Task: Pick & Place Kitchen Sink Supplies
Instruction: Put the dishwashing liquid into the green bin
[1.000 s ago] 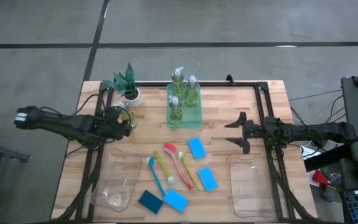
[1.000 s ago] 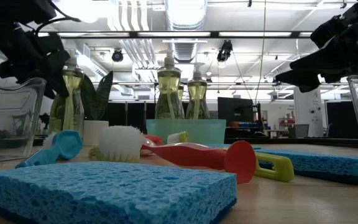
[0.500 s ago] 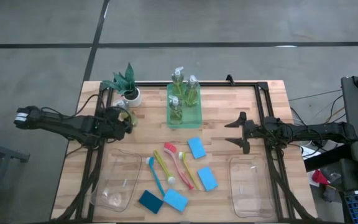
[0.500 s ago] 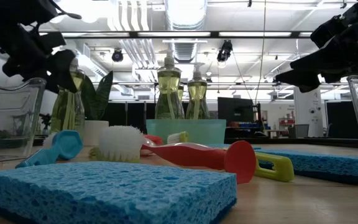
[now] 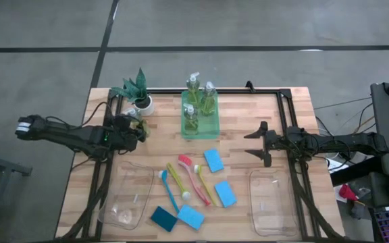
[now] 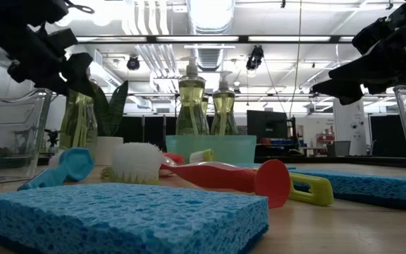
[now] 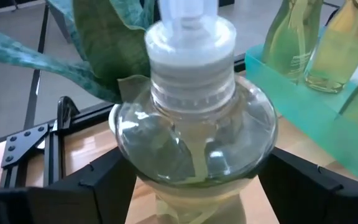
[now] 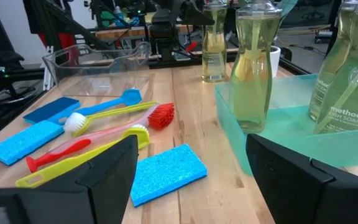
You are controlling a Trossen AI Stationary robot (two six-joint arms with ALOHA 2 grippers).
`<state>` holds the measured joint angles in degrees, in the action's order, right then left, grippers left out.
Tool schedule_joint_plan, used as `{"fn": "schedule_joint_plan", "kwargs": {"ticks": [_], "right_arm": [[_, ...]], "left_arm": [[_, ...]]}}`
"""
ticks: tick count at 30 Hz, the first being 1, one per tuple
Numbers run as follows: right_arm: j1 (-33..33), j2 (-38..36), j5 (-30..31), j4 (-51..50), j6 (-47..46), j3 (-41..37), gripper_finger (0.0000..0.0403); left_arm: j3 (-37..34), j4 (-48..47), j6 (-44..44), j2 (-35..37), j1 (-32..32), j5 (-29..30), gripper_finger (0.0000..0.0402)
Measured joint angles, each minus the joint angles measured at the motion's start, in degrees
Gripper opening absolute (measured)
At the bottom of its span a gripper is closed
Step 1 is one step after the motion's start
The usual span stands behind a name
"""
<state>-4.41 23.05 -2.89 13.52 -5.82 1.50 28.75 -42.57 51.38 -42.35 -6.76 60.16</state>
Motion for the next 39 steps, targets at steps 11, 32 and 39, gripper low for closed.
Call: {"fn": "schedule_joint_plan", "kwargs": {"ticks": [11,32,39], "right_arm": [[0.0,0.0,0.0,0.0,-0.1,0.0,0.0309],[0.0,0.0,0.0,0.0,0.0,0.0,0.0302],[0.0,0.0,0.0,0.0,-0.1,0.0,0.0311]], "left_arm": [[-2.9,8.7,-5.1,-0.2,0.0,1.2,0.0283],[-3.1,21.3,-14.0,-0.1,0.0,3.3,0.0213],[-3.1,30.1,-20.7,-0.1,0.3,3.4,0.0213]]}}
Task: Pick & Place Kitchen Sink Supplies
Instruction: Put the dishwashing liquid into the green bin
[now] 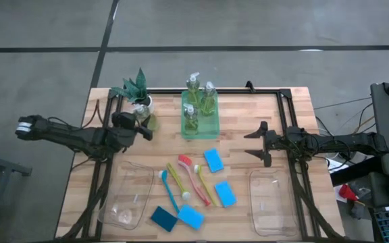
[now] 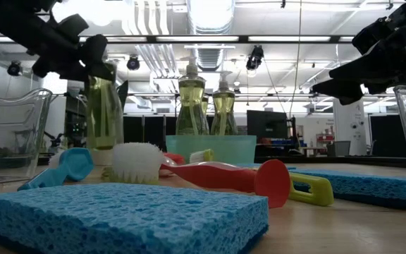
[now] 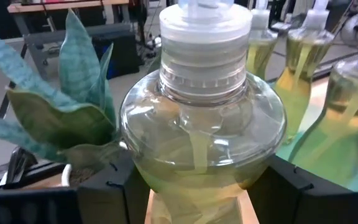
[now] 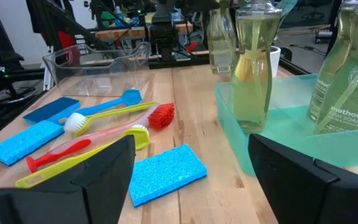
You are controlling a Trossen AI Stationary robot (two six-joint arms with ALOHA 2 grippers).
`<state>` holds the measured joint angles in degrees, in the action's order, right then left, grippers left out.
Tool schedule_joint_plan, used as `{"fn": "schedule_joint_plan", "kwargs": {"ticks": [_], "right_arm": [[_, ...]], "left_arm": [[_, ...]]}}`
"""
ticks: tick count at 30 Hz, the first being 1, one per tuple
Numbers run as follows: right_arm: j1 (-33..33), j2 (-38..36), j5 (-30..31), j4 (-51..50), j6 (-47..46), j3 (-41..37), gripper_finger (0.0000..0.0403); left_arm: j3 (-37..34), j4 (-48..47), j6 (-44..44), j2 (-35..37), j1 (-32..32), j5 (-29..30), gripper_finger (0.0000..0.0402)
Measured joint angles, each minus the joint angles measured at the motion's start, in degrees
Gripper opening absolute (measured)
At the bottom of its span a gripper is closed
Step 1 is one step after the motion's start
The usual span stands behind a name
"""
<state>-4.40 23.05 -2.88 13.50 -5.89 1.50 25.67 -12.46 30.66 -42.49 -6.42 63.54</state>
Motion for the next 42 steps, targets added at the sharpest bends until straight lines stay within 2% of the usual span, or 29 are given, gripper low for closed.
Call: {"fn": "schedule_joint_plan", "kwargs": {"ticks": [6,10,13,17,23,30,35,42], "right_arm": [[0.0,0.0,0.0,0.0,0.0,0.0,0.0318],[0.0,0.0,0.0,0.0,0.0,0.0,0.0315],[0.0,0.0,0.0,0.0,0.1,0.0,0.031],[0.0,0.0,0.0,0.0,0.1,0.0,0.0305],[0.0,0.0,0.0,0.0,0.0,0.0,0.0302],[0.0,0.0,0.0,0.0,0.1,0.0,0.0313],[0.0,0.0,0.0,0.0,0.1,0.0,0.032],[0.0,0.0,0.0,0.0,0.0,0.0,0.0322]], "left_arm": [[0.0,6.0,-4.0,-0.5,0.2,-3.6,0.0213],[0.0,13.8,-9.9,-1.6,0.3,-6.7,0.0213],[0.1,17.7,-13.3,-2.0,0.7,-6.4,0.0213],[0.5,18.2,-15.2,-2.0,3.3,-6.3,0.0213],[0.6,21.7,-16.2,-2.1,8.5,-15.6,0.0213],[1.0,25.8,-20.4,-2.9,14.4,-22.5,0.0213],[3.9,25.9,-22.1,-6.5,19.4,-31.8,0.0213],[9.9,26.0,-26.5,-13.9,23.5,-34.1,0.0213]]}}
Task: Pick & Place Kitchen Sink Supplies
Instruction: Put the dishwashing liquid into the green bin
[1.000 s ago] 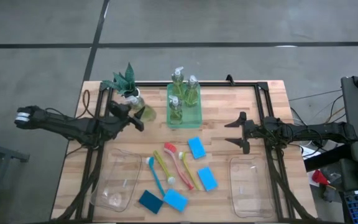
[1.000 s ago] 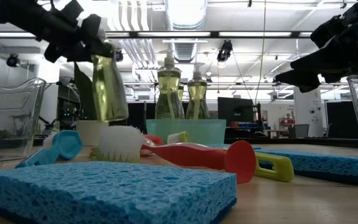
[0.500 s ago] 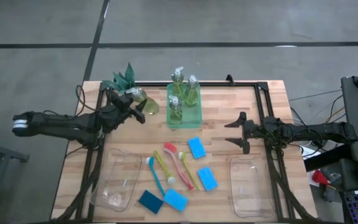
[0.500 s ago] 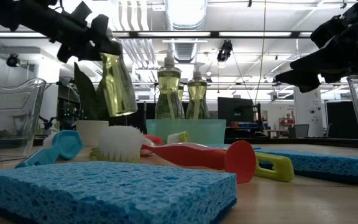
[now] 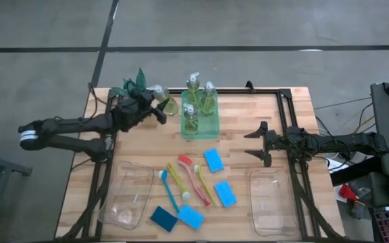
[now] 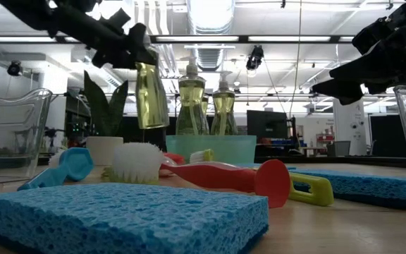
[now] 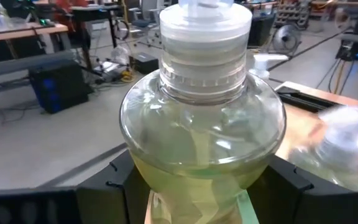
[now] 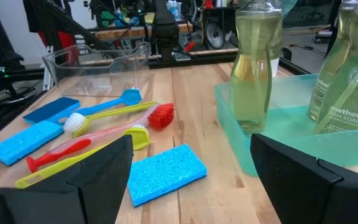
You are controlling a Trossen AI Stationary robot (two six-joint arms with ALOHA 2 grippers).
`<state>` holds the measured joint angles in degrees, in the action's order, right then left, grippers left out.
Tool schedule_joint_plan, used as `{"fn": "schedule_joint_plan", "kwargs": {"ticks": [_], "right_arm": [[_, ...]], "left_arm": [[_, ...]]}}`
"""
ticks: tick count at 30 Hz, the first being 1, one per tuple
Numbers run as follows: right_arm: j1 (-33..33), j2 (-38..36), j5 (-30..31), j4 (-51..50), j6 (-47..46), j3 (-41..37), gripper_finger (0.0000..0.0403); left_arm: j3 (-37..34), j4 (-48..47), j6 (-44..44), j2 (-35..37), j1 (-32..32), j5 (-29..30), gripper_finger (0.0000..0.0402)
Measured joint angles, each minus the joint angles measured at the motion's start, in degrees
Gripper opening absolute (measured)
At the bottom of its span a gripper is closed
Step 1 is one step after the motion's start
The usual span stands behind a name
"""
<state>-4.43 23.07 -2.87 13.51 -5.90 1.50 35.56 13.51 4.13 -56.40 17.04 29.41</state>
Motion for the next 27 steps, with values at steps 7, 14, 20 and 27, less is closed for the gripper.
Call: {"fn": "schedule_joint_plan", "kwargs": {"ticks": [7,14,20,27], "right_arm": [[0.0,0.0,0.0,0.0,0.1,0.0,0.0313],[0.0,0.0,0.0,0.0,0.0,0.0,0.0306],[0.0,0.0,0.0,0.0,0.0,0.0,0.0304],[0.0,0.0,0.0,0.0,0.0,0.0,0.0315]], "left_arm": [[6.0,0.3,-1.3,-7.1,2.8,-6.7,0.0213],[10.5,1.2,-2.4,-14.2,4.1,-9.2,0.0213],[13.0,4.1,-2.5,-19.5,4.5,-12.7,0.0213],[15.1,6.2,-2.0,-24.7,4.6,-16.2,0.0213]]}}
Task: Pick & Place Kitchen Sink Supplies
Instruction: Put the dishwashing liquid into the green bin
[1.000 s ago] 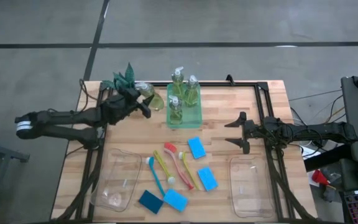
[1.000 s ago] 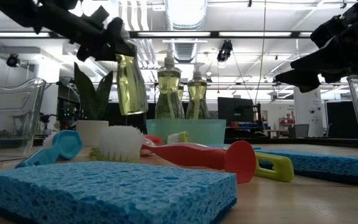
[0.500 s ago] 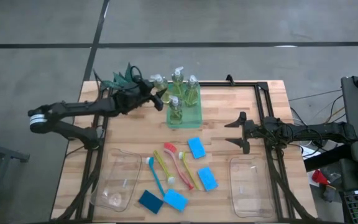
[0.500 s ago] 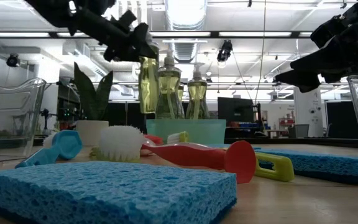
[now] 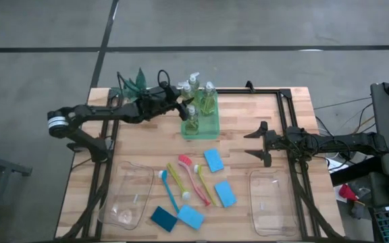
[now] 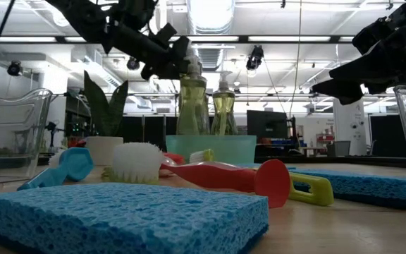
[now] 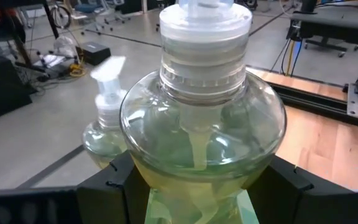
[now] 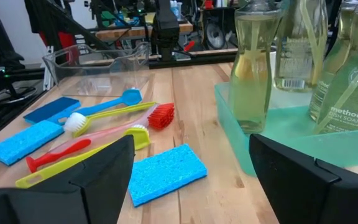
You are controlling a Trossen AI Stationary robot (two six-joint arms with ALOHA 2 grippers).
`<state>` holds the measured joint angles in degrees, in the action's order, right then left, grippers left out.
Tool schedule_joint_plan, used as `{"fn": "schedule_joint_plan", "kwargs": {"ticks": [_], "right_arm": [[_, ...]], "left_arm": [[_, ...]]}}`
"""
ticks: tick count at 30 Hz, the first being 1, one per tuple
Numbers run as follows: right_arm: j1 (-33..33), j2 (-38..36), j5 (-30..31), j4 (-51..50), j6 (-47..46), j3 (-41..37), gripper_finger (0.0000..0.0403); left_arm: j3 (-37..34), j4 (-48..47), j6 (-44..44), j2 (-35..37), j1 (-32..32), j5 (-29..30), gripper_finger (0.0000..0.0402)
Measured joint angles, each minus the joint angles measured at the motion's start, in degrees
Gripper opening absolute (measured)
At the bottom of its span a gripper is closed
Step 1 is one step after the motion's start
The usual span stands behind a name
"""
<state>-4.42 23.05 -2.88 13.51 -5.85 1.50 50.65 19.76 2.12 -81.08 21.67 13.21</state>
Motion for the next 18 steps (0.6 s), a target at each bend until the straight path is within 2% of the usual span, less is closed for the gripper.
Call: {"fn": "schedule_joint_plan", "kwargs": {"ticks": [9,18], "right_arm": [[0.0,0.0,0.0,0.0,0.0,0.0,0.0325],[0.0,0.0,0.0,0.0,0.0,0.0,0.0321]], "left_arm": [[0.6,1.8,1.6,-3.5,0.3,-1.4,0.0214],[3.1,-6.5,-2.7,-0.5,1.1,-3.3,0.0214]]}}
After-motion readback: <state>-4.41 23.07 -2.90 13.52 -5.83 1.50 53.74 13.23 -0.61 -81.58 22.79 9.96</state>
